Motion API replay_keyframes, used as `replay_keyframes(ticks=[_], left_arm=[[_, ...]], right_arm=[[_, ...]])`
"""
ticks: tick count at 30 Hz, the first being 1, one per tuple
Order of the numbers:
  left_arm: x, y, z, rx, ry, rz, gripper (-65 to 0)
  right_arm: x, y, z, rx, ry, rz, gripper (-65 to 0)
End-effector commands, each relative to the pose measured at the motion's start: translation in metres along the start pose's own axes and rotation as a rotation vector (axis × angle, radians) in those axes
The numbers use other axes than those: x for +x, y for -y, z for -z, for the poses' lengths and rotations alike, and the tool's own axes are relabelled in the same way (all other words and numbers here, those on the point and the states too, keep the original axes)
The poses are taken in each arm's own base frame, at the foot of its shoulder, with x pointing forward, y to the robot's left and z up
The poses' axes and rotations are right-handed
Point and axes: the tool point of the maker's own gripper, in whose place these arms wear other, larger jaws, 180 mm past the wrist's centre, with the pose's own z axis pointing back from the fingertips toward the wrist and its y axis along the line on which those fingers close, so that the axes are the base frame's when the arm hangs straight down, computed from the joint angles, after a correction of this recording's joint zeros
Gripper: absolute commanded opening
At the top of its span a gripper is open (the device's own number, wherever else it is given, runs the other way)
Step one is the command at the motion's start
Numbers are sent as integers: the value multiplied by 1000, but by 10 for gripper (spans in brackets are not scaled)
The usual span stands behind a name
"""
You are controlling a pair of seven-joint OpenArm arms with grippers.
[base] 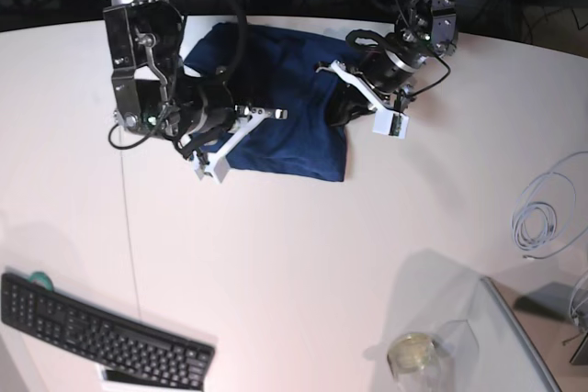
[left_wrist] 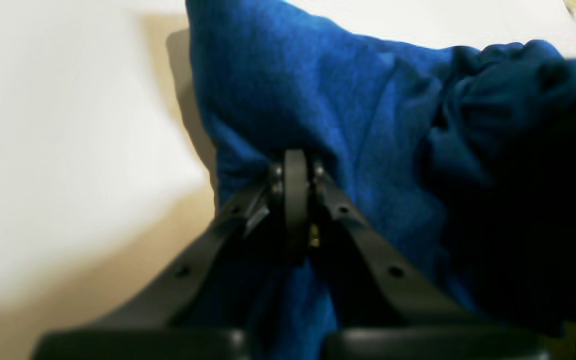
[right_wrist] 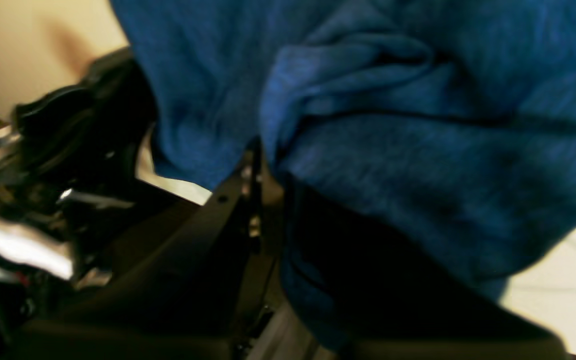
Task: Layout the t-shirt on the table in an organized manner, then fold the t-shirt properly
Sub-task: 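Fold the end held by the right gripper over toward the left gripper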
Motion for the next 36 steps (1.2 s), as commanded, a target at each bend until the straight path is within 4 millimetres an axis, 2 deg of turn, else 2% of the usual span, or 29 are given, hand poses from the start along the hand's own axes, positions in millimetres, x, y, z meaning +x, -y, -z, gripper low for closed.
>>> replay_keyframes(ticks=[1,3,8,12,16,19,22,26,29,36], left_arm=[[10,3,0,-13,39,-4,-650],[9,3,0,-12,36,-6,-650],[8,3,0,-11,32,-3,-650],[4,0,1,-9,21,-7,-650],[-10,-3,3,-3,-10,-31,-650],[-11,-3,3,-3,-14,-34,-650],[-11,-3,3,-3,-13,-33,-650],[-9,-3,3,-2,-9,-31,-650],[-9,-5,2,2,-7,-32,-650],[-8,-8,1,5,-8,-29,-650]], right_arm=[[15,-11,-3,25,34,-14,-648],[12,-11,3,22,18,-15,-648],[21,-14,3,26,37,-19,-648],[25,-25,0,50,56,-26,-648],[21,-31,1,54,45,-47,-648],[16,-38,6,52,28,-58,-648],[21,-45,7,50,56,-61,-648],[25,-43,12,41,57,-64,-648],[21,-35,22,23,25,-48,-648],[29,-37,23,26,70,-46,-647]])
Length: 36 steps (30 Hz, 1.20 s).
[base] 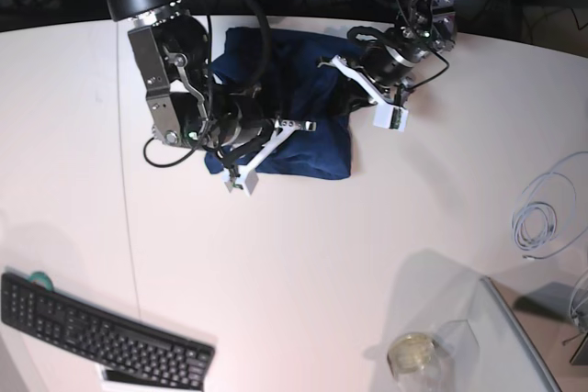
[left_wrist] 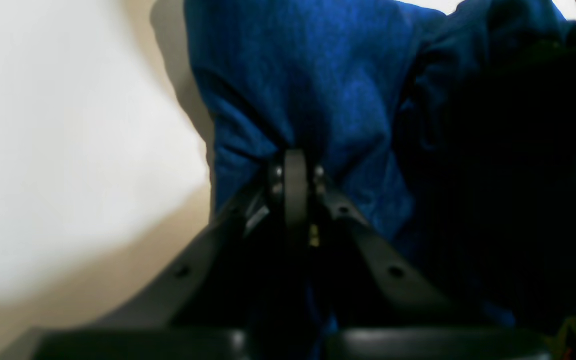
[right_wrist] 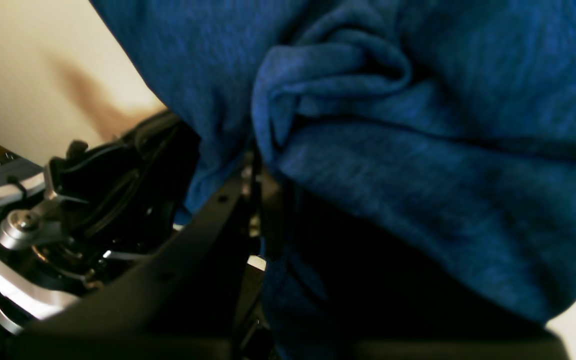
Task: Layout the t-shirt on the table in an organized manner, then fold the t-shirt properly
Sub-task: 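Fold the end held by the right gripper over toward the left gripper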
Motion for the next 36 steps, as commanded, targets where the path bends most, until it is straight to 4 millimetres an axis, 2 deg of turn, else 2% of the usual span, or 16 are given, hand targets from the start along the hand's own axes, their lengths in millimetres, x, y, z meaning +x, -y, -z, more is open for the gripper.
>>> replay_keyframes(ticks=[1,5,12,15,17,20,24,29,32,36], left_arm=[[9,1,-1,-6,27,6,-650],[9,1,-1,-6,26,7,-650],[10,-1,-1,-1,31,3,-650],[14,-2,-2,1,40,5,-650],[21,-13,-9,33,65,7,-650],[26,-25,-15,66,78,5,-650],[28,-26,-15,68,81,8,-650],[10,-25,-3,43,18,-5,-650],[-2,-22,3,27,-17,-15,-650],[-3,-21,3,26,-18,-16,-650]], right_arm=[[14,-15,-4,35,37,-6,-647],[23,-18,-6,39,63,-12,-645],[19,-13,2,29,35,2,-635],[21,-14,1,31,41,1,-537],[21,-14,1,31,42,0,-452],[21,-15,1,31,41,-3,-381],[21,-15,1,32,43,-3,-357],[26,-21,-4,45,62,-11,-356],[32,-28,-12,60,90,-27,-303],[25,-43,-11,73,74,-86,-249]])
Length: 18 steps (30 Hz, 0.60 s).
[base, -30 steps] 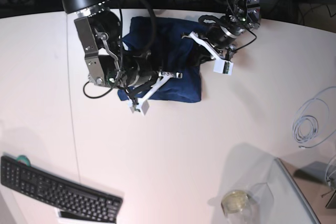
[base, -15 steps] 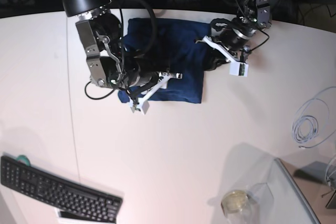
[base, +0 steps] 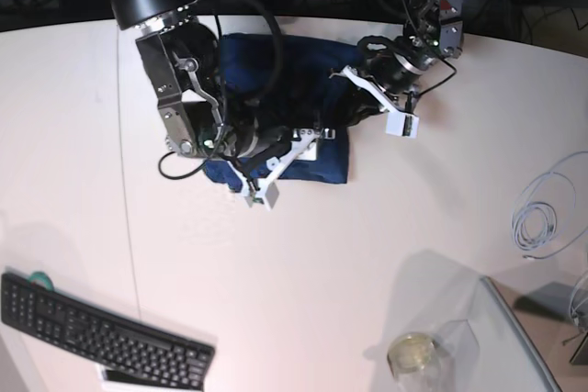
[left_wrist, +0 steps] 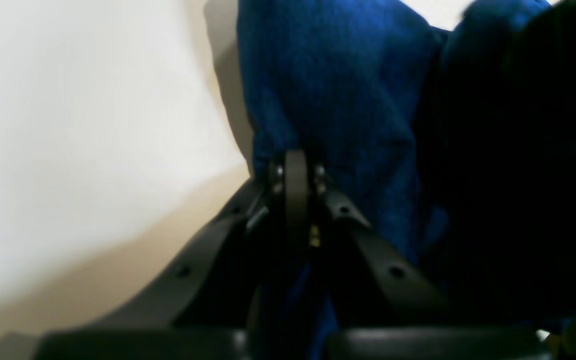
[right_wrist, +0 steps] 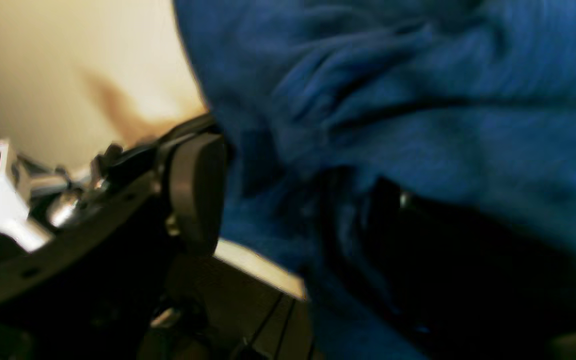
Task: Layout the t-shirt on the table in an organized manner, then fold the t-shirt properly
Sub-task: 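Fold the end held by the right gripper over toward the left gripper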
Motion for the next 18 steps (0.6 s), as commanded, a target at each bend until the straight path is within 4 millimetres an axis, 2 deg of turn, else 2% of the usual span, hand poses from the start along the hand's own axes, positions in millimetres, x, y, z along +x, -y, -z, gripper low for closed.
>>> replay_keyframes(ticks=[1,6,11,12,16,18], left_arm=[[-6,0,-1,1,-37,19,-650],[-6,0,-1,1,-37,19,-650],[-5,-3,-2,9,-32,14,-650],[-4,-2,-2,8,-30,14,-650],[-2,-12,-6,21,-34,28,-650],[3,-17,-11,29,-26,47,-650]], right_arm=[[12,-14,-4,34,34,-11,-248],[10,-27,-2,46,32,-63,-248],[18,-32,1,50,31,-69,-248],[17,-38,3,58,24,-85,-248],[10,-84,1,213,-12,-113,-255],[11,-97,-6,255,-15,-131,-273]])
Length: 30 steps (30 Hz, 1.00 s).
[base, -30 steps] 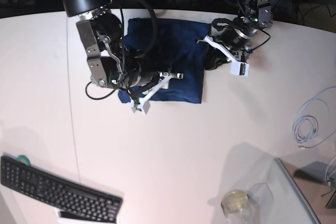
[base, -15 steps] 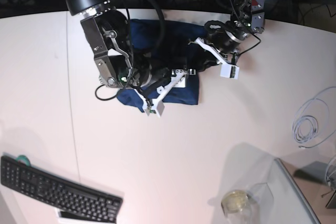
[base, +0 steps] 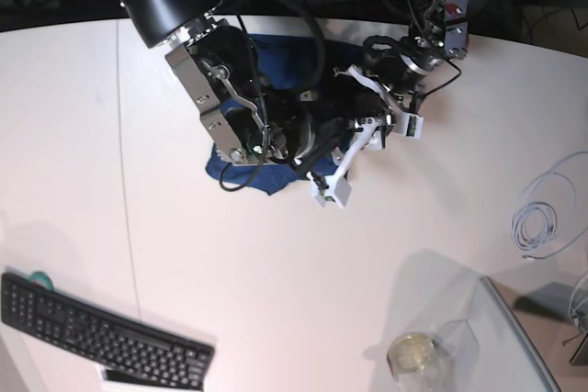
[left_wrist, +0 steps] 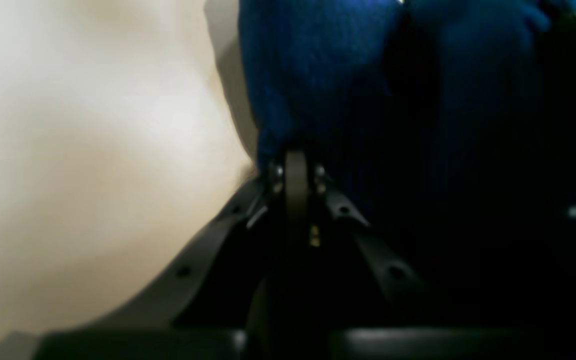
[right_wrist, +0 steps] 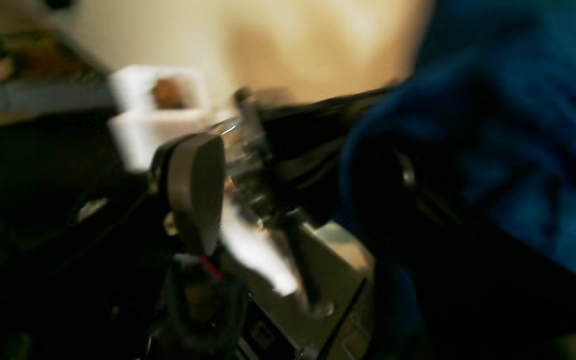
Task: Layout the t-shirt on the table in an organized manner, then fold the t-shirt properly
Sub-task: 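Fold the end held by the right gripper over toward the left gripper, then release the left gripper and press the fold flat with the right gripper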
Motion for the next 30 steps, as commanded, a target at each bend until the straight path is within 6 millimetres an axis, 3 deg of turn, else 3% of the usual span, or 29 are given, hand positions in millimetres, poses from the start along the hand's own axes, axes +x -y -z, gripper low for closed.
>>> replay_keyframes(ticks=[1,6,10,14,17,21,23,26,30], left_arm=[[7,-10,-8,24,8,29,-650],[30,-55,-49,163,92,27,-650],[28,-77,-80,223,77,74,-650],[24,-101,-115,309,76,77,-650],[23,-121,-146,368,94,69,-650],[23,-156,-197,487,133,36,-650],[15,-171,-220,556,138,4,-650],[6,-188,-244,628,143,-35,-650],[2,-191,-250,646,141,-48,-650]], right_arm=[[23,-8,-13,16,66,-35,-281],[34,7,-64,-29,179,30,-284],[21,8,-89,-41,221,4,-284],[1,20,-77,-104,186,-68,-285],[15,46,-71,-217,289,-124,-338],[16,87,-62,-325,298,-86,-545],[17,97,-61,-343,296,-51,-650],[17,107,-62,-360,292,-25,-633],[22,111,-55,-372,277,-28,-636]])
